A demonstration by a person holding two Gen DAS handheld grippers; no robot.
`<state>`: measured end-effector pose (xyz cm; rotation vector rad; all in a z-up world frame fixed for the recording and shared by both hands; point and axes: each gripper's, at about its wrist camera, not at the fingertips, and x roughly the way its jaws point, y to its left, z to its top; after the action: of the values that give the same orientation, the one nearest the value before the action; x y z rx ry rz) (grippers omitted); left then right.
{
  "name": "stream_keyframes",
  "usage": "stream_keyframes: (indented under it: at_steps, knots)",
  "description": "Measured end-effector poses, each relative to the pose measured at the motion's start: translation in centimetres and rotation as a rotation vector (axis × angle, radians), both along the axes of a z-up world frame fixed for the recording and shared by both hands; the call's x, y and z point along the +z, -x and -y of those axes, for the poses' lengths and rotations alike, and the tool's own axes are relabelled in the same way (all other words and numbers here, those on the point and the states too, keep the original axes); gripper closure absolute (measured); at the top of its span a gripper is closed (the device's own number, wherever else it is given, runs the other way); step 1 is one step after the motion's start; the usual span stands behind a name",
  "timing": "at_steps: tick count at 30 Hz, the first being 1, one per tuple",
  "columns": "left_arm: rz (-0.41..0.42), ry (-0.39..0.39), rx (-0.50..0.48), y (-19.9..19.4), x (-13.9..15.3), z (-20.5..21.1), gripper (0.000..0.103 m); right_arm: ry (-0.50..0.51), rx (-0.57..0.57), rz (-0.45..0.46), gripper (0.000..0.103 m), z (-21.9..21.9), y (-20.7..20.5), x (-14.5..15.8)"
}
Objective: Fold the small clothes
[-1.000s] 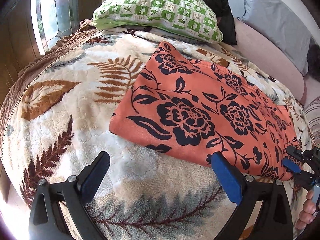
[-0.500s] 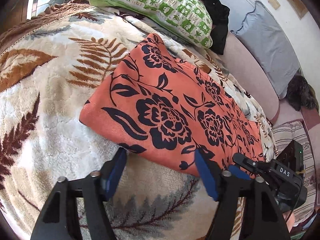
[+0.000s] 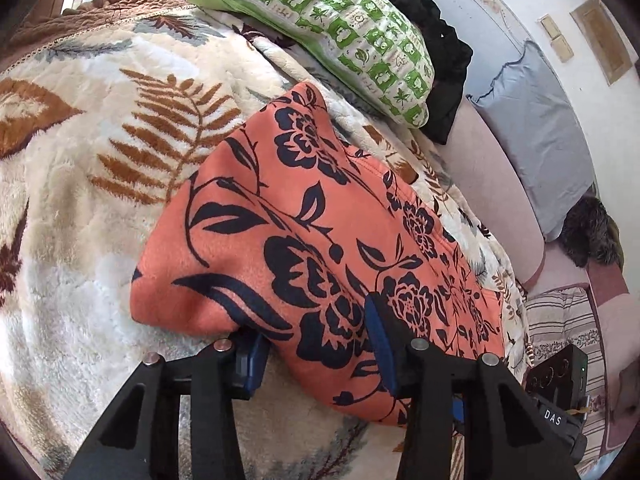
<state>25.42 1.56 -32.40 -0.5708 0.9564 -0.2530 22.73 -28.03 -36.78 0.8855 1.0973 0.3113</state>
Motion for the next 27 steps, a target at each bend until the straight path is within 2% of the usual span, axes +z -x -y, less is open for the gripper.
stream_keyframes:
  at_steps: [2,3,4,7,9,10,11,12,14,15,16,17,18,21,22,23,25,27]
  knots:
    - [-0.012,-0.026,0.017,-0.5,-0.2,0.4,0.052,0.024,0.010,0.016,0.050,-0.3,0.1,0.2]
    - [-0.032,-0.033,0.022,-0.8,-0.6,0.5,0.049,0.040,0.007,0.032,0.055,-0.4,0.2,0.5]
    - [-0.034,-0.027,0.029,-0.9,-0.9,0.5,0.049,0.064,-0.004,0.063,0.067,-0.5,0.3,0.9]
    - [-0.015,-0.017,0.042,-1.0,-0.6,0.5,0.051,0.147,-0.026,0.180,0.068,-1.4,0.5,2.6]
    - [0.005,-0.056,0.032,-1.0,-0.3,0.7,0.061,0.163,-0.010,0.214,0.068,-2.3,0.1,2.9]
    - [0.010,-0.076,0.029,-1.1,-0.3,0.7,0.069,0.167,0.016,0.197,0.068,-3.0,-0.3,2.4]
    - [0.009,-0.075,0.025,-1.2,-0.4,0.6,0.072,0.185,0.043,0.159,0.069,-3.6,-0.8,1.6]
    - [0.010,-0.067,0.024,-1.3,-0.5,0.5,0.073,0.217,0.052,0.138,0.075,-4.1,-1.1,0.9]
    - [0.009,-0.064,0.020,-1.4,-0.6,0.4,0.074,0.255,0.050,0.155,0.078,-4.4,-1.2,1.0]
    - [0.001,-0.062,0.022,-1.6,-0.7,0.4,0.073,0.251,0.053,0.149,0.078,-4.3,-1.3,1.1]
    - [-0.020,-0.053,0.029,-1.7,-1.0,0.3,0.068,0.236,0.051,0.144,0.077,-4.1,-1.4,1.0]
    - [-0.045,-0.023,0.034,-2.0,-1.6,0.2,0.057,0.220,0.051,0.142,0.077,-4.0,-1.5,0.9]
    - [-0.042,0.011,0.035,-2.1,-1.8,0.0,0.055,0.210,0.054,0.142,0.077,-3.8,-1.4,0.7]
    - [-0.027,-0.022,0.027,-2.2,-1.5,0.5,0.055,0.200,0.066,0.147,0.077,-3.7,-1.3,0.7]
    - [-0.018,-0.040,0.029,-2.2,-1.4,0.6,0.070,0.195,0.068,0.148,0.077,-3.6,-1.3,0.7]
    - [-0.011,-0.044,0.024,-2.2,-1.3,0.6,0.076,0.187,0.069,0.149,0.077,-3.6,-1.3,0.7]
    - [0.006,-0.058,0.022,-2.1,-0.9,0.7,0.081,0.149,0.069,0.145,0.078,-3.0,-1.0,0.6]
    - [0.038,-0.122,0.012,-1.8,0.1,1.5,0.083,0.076,0.059,0.122,0.078,-2.1,-0.8,0.5]
